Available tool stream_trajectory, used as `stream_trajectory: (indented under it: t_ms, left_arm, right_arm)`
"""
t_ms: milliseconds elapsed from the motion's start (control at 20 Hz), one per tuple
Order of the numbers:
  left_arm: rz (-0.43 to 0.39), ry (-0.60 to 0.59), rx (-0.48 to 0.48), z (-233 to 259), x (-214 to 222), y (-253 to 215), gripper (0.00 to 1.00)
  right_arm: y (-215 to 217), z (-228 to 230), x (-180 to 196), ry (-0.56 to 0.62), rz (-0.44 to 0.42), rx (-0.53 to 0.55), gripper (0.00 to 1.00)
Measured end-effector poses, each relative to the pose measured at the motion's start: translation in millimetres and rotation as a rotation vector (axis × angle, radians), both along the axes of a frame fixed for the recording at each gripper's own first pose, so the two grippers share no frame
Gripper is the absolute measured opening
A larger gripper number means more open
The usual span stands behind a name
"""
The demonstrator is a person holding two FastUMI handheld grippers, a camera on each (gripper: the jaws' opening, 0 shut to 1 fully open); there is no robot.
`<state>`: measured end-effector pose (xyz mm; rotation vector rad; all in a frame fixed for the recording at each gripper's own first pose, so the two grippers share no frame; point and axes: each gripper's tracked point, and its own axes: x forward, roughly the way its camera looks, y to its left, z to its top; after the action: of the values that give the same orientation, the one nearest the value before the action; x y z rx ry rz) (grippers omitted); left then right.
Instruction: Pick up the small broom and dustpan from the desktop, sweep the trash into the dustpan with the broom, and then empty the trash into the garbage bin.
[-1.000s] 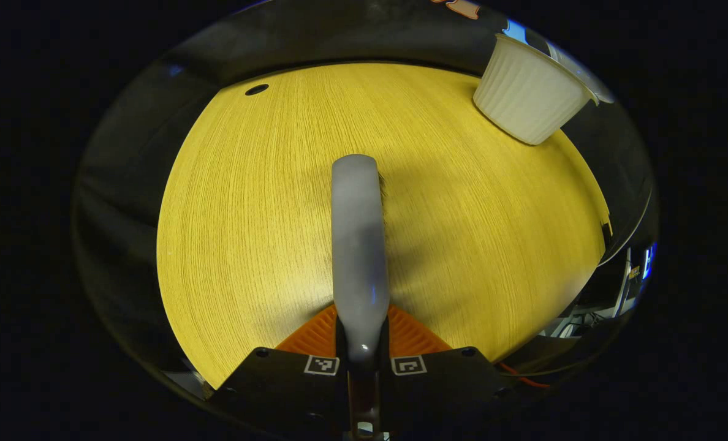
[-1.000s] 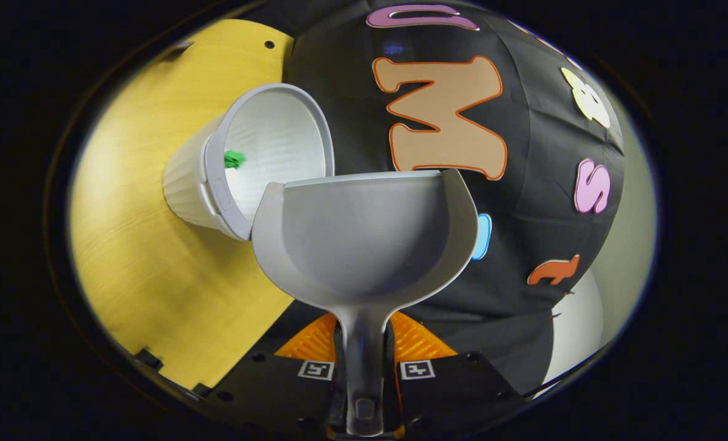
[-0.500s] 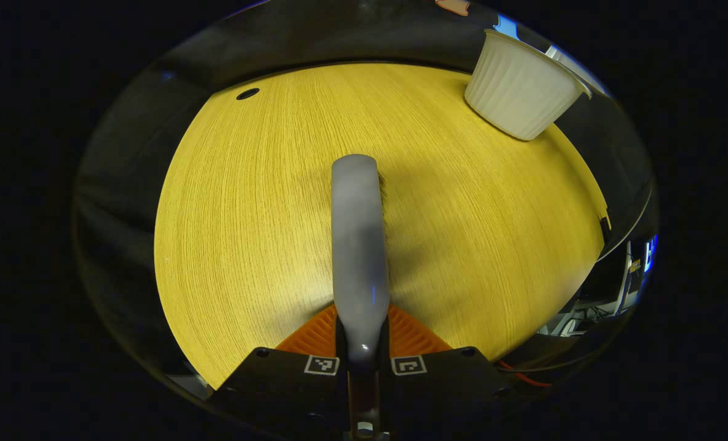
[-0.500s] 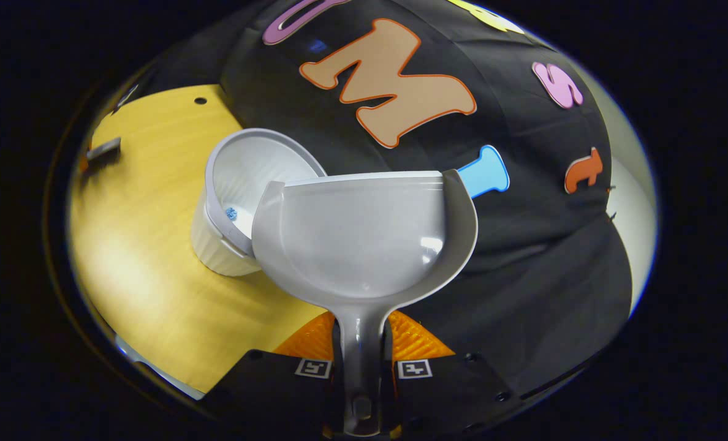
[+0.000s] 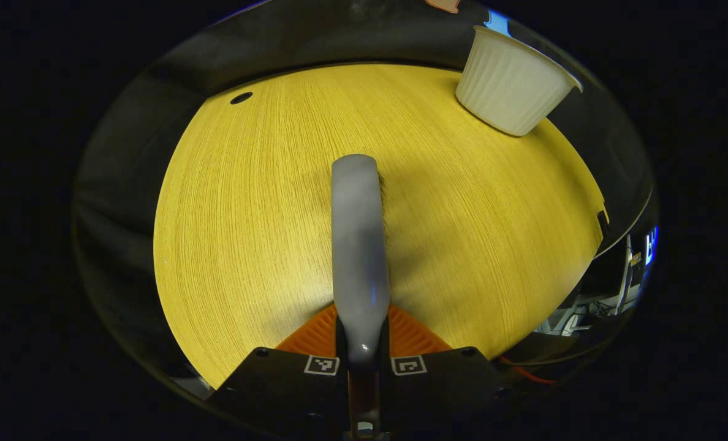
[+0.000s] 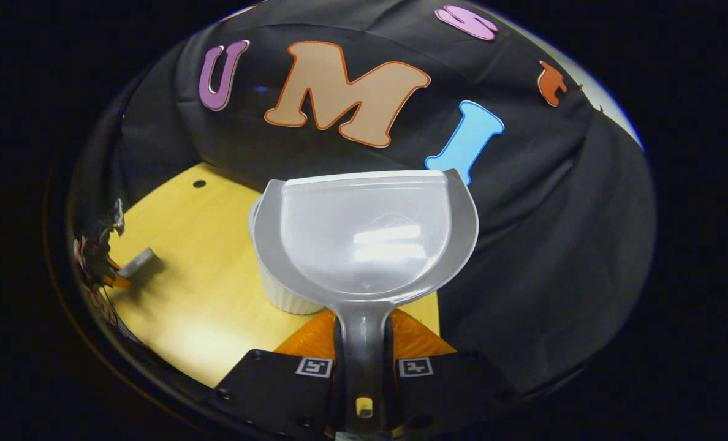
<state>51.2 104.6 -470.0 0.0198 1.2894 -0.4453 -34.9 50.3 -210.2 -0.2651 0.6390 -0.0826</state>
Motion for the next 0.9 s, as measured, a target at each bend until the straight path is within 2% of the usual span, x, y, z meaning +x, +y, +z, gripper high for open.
stream_trajectory:
  t_ms: [150,350,550,700,800,900]
  left_arm:
    - [-0.003,-0.003,-0.001,1.5,-0.5,1.7,0.16]
    - [-0.005,-0.01,0.002,4.3,-1.5,2.0,0.16]
    - [0.002,-0.009,0.003,4.6,-3.0,2.6,0.16]
    - [0.013,-0.012,0.003,5.1,-3.4,2.7,0.16]
    - [0.024,-0.012,0.002,5.6,-4.7,3.3,0.17]
    - [0.035,-0.013,0.003,6.8,-5.6,2.5,0.17]
  right_arm:
    - [26.3,-2.7,-13.0,-0.001,0.006,0.094,0.25]
    - [69.3,-7.8,-23.9,0.006,0.06,0.179,0.23]
    - [109.6,-9.2,-33.0,0.005,0.125,0.226,0.25]
    - [142.4,-14.5,-42.2,0.016,0.167,0.278,0.23]
    - [172.1,-31.1,-55.2,0.056,0.212,0.298,0.25]
    - [185.3,-45.4,-65.8,0.091,0.216,0.316,0.22]
